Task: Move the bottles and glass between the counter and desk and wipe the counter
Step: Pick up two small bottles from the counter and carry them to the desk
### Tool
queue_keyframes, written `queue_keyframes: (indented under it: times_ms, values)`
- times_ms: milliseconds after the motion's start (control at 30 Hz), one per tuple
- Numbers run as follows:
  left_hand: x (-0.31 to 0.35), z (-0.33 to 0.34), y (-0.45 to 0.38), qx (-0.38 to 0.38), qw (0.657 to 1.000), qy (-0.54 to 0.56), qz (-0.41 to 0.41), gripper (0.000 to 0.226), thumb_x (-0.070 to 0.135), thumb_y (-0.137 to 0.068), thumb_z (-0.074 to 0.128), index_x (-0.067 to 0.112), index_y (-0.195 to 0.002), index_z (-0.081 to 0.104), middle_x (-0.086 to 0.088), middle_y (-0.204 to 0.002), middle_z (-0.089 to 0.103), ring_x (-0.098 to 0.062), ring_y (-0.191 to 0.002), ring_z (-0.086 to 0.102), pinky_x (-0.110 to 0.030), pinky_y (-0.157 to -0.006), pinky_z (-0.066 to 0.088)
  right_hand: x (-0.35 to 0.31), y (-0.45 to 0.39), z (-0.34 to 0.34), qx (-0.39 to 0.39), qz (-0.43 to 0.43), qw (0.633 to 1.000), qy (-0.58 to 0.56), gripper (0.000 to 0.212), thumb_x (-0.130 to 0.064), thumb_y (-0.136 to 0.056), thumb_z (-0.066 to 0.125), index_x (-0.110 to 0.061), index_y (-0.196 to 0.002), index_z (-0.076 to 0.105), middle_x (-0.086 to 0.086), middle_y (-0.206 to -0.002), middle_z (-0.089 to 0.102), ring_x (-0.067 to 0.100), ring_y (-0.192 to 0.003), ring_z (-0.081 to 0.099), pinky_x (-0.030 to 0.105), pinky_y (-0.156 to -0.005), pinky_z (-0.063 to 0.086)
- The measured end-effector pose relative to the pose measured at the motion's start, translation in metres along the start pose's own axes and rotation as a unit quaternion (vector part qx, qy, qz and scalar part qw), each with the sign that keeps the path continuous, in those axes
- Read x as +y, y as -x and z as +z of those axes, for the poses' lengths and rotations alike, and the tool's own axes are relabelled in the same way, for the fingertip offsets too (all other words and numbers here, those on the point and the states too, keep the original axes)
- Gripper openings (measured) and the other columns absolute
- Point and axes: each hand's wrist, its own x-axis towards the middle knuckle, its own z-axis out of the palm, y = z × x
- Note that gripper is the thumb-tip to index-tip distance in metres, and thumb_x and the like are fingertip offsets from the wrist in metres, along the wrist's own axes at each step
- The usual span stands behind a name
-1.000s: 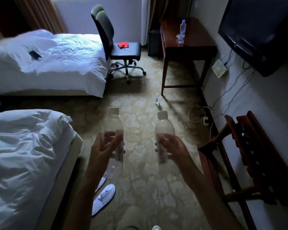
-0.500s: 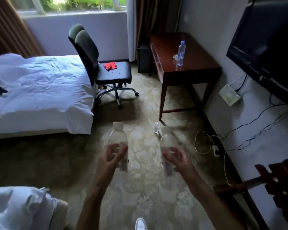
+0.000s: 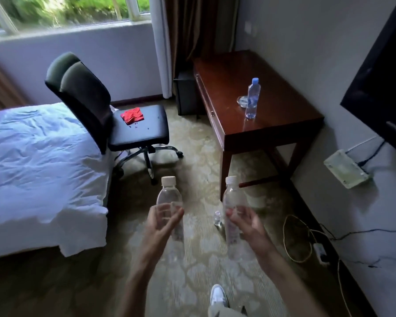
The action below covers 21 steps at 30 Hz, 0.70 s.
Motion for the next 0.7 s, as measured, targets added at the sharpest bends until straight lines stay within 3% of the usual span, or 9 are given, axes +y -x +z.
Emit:
queue_keyframes:
  times_ms: [67,100,200,300,400,500,533,600,700]
  values:
    - [0.030,0.004,-0.058,0.000,1.000,0.005,0.017,0.073,0.067,-0.061,0.072,0.018,-0.113,0.056,0.001,-0.101,0.068,-0.008,-0.090,0.070,-0.020,-0.066,0.056,-0.033,-0.055,0.002,0.002,-0.006,1.000,-0.004,0.058,-0.042,-0.075,0.078,-0.027,-0.122,0.050,-0.009,-0.115,0.063,-0.002,-0.094,0.065,0.010,-0.064,0.051]
    - [0.041,0.005,-0.086,-0.001,1.000,0.007,0.023,0.064,0.060,-0.070,0.072,0.016,-0.113,0.056,0.002,-0.100,0.067,-0.008,-0.089,0.069,-0.017,-0.064,0.056,-0.048,-0.082,0.001,-0.001,-0.006,1.000,-0.009,0.053,-0.040,-0.075,0.076,-0.029,-0.120,0.049,-0.011,-0.115,0.063,-0.002,-0.096,0.064,0.013,-0.069,0.052]
    - [0.065,0.012,-0.160,-0.008,0.999,0.028,0.026,0.037,0.034,-0.084,0.066,0.013,-0.113,0.055,0.001,-0.100,0.067,-0.009,-0.088,0.069,-0.019,-0.064,0.056,-0.080,-0.155,0.004,0.005,-0.002,1.000,-0.010,0.059,-0.047,-0.071,0.080,-0.034,-0.121,0.051,-0.010,-0.119,0.065,0.007,-0.107,0.065,0.034,-0.093,0.052]
    - [0.068,0.021,-0.234,-0.040,0.998,0.040,0.011,0.039,0.036,-0.079,0.067,0.017,-0.112,0.054,0.004,-0.098,0.068,-0.006,-0.087,0.069,-0.025,-0.068,0.057,-0.091,-0.225,0.010,0.046,0.009,0.998,-0.032,0.064,-0.050,-0.066,0.083,-0.030,-0.119,0.054,0.007,-0.120,0.066,0.022,-0.109,0.066,0.049,-0.100,0.050]
    - [0.057,0.029,-0.316,-0.069,0.997,0.042,0.000,0.042,0.032,-0.075,0.068,0.013,-0.110,0.054,0.009,-0.092,0.067,-0.004,-0.083,0.067,-0.024,-0.067,0.057,-0.092,-0.289,0.020,0.074,0.018,0.996,-0.055,0.065,-0.045,-0.061,0.085,-0.027,-0.113,0.051,0.000,-0.114,0.066,0.015,-0.103,0.066,0.039,-0.097,0.051]
    - [0.053,0.034,-0.407,-0.116,0.992,0.047,-0.009,0.041,0.029,-0.078,0.070,0.014,-0.112,0.054,0.006,-0.096,0.063,0.001,-0.083,0.066,-0.019,-0.067,0.055,-0.098,-0.355,0.027,0.147,0.024,0.985,-0.084,0.098,-0.058,-0.031,0.091,-0.020,-0.113,0.051,-0.001,-0.104,0.068,0.011,-0.086,0.070,0.034,-0.086,0.053]
    - [0.054,0.036,-0.436,-0.140,0.989,0.052,-0.015,0.040,0.029,-0.079,0.071,0.017,-0.113,0.054,0.005,-0.099,0.063,-0.001,-0.086,0.067,-0.019,-0.068,0.055,-0.103,-0.376,0.029,0.174,0.029,0.980,-0.091,0.101,-0.057,-0.031,0.092,-0.017,-0.114,0.051,0.002,-0.105,0.069,0.014,-0.084,0.070,0.034,-0.081,0.054]
    - [0.062,0.041,-0.489,-0.188,0.981,0.051,-0.023,0.041,0.032,-0.081,0.073,0.020,-0.115,0.053,0.003,-0.103,0.066,-0.007,-0.092,0.069,-0.023,-0.071,0.055,-0.116,-0.414,0.032,0.209,0.027,0.972,-0.099,0.091,-0.046,-0.047,0.092,-0.010,-0.120,0.050,0.008,-0.111,0.067,0.017,-0.085,0.067,0.030,-0.073,0.055]
    - [0.080,0.065,-0.572,-0.255,0.966,0.035,-0.020,0.049,0.036,-0.080,0.074,0.019,-0.118,0.049,0.001,-0.107,0.066,-0.004,-0.089,0.069,-0.026,-0.076,0.055,-0.143,-0.465,0.029,0.270,0.011,0.959,-0.086,0.084,-0.046,-0.056,0.088,-0.009,-0.121,0.050,0.003,-0.107,0.067,0.007,-0.089,0.067,0.017,-0.071,0.051]
